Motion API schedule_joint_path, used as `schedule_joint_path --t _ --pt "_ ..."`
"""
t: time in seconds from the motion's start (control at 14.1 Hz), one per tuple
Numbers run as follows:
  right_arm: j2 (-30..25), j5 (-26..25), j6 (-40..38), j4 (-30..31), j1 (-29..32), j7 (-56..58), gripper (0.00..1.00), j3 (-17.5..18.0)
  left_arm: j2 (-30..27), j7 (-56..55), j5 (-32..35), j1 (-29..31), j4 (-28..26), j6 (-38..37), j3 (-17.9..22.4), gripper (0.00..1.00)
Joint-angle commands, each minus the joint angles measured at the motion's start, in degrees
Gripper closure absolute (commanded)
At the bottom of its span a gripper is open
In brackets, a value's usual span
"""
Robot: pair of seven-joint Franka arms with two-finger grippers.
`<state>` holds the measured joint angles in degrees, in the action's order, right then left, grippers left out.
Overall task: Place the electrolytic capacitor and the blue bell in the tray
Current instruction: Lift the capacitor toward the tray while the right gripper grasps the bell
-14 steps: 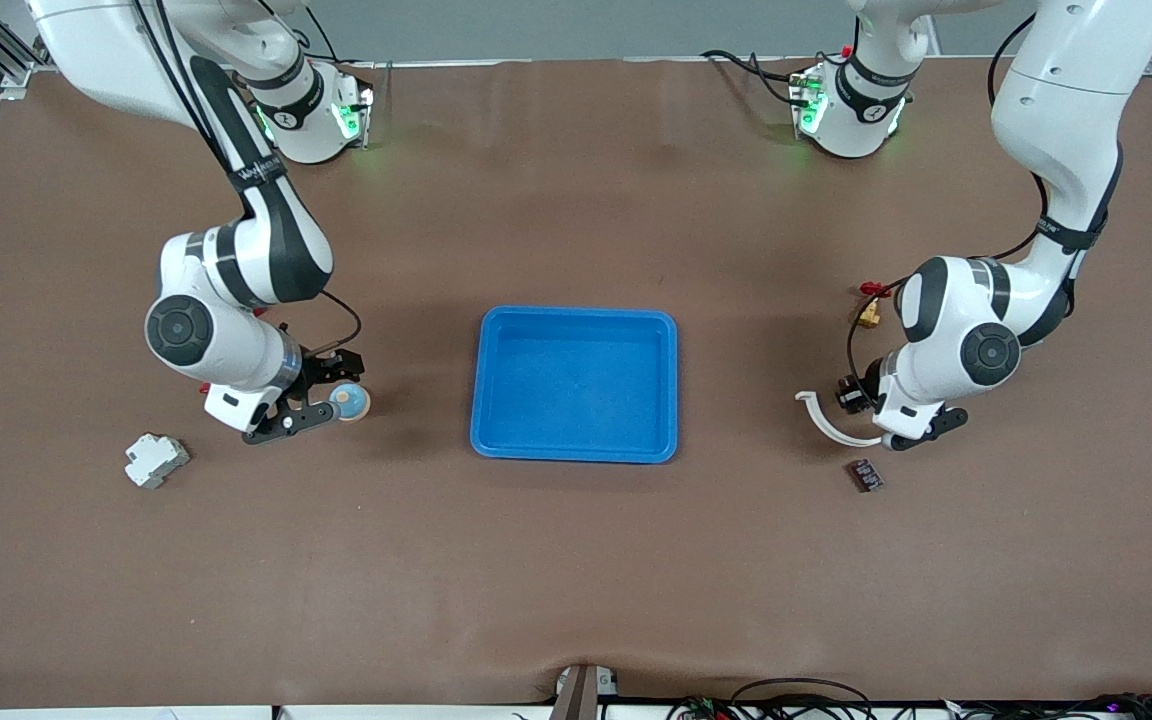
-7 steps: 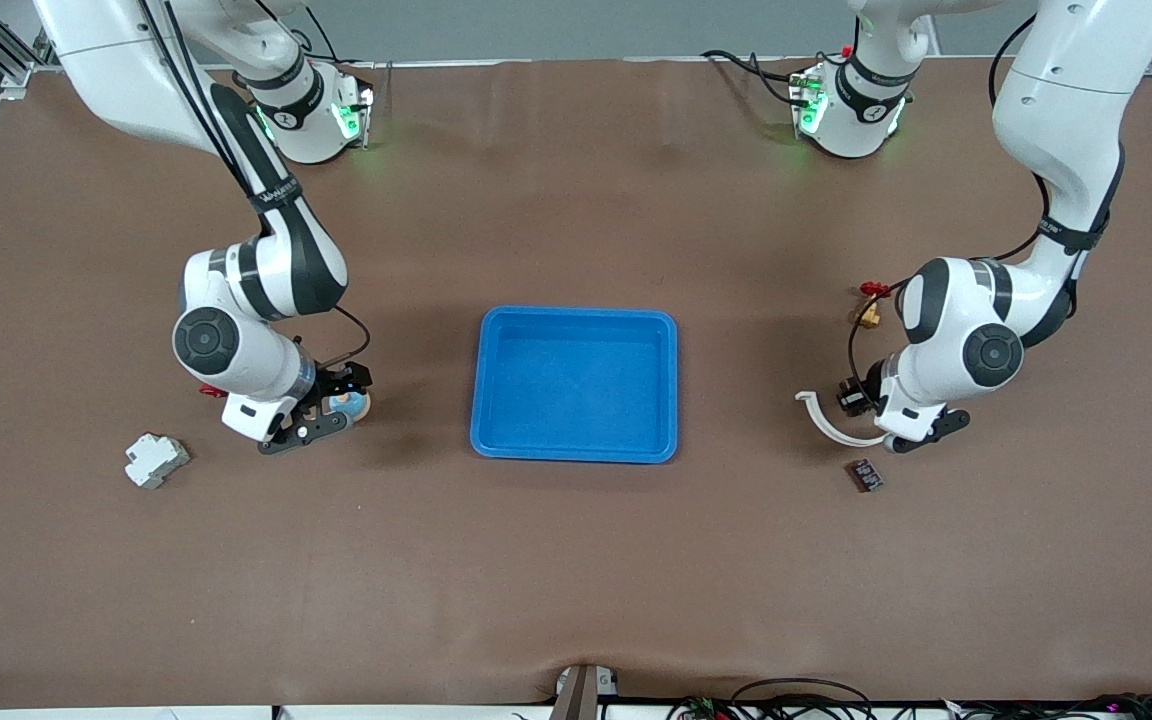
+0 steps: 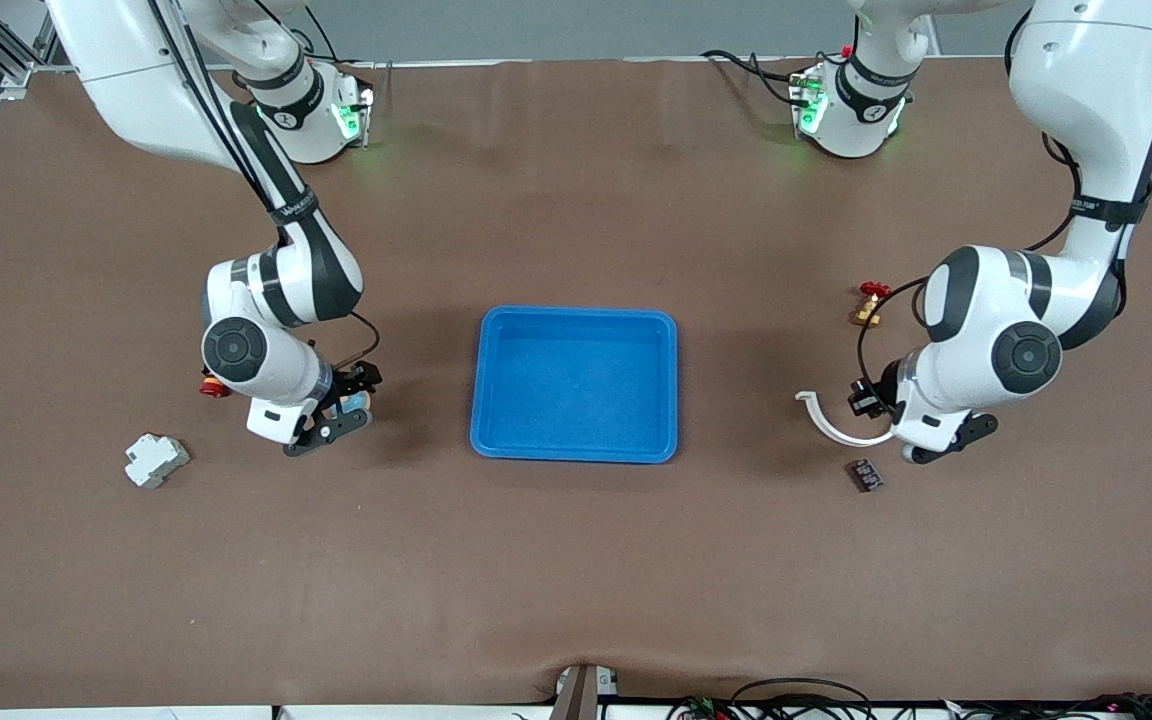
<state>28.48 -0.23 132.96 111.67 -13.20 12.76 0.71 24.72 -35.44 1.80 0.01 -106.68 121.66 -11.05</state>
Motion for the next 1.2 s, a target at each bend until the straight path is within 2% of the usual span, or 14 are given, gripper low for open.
schedule_joint_path --t 0.0,0.21,0.57,0.78,1.13 --pt "0.6 -0.9 0.8 -0.1 0.6 1.7 0.0 0.1 0.1 -5.6 0.7 -4.4 1.6 -1.3 -0.2 1.0" --pt "0.7 -0.9 4.2 2.1 0.6 1.7 0.0 0.1 0.9 -12.3 0.7 -9.0 3.7 -1.3 -0.3 1.0" --pt "1.2 -0.8 5.1 2.6 0.7 1.7 0.0 0.1 3.7 -26.8 0.7 -18.0 5.2 -1.1 -0.2 1.0" --pt "1.8 -0.8 5.9 3.0 0.7 1.7 0.0 0.1 5.7 -33.3 0.3 -20.6 7.2 -0.7 -0.2 1.0" --pt "2.0 -0.8 7.0 3.6 1.1 1.7 0.0 0.1 12.3 -45.8 0.2 -26.2 12.9 -0.5 -0.3 1.0"
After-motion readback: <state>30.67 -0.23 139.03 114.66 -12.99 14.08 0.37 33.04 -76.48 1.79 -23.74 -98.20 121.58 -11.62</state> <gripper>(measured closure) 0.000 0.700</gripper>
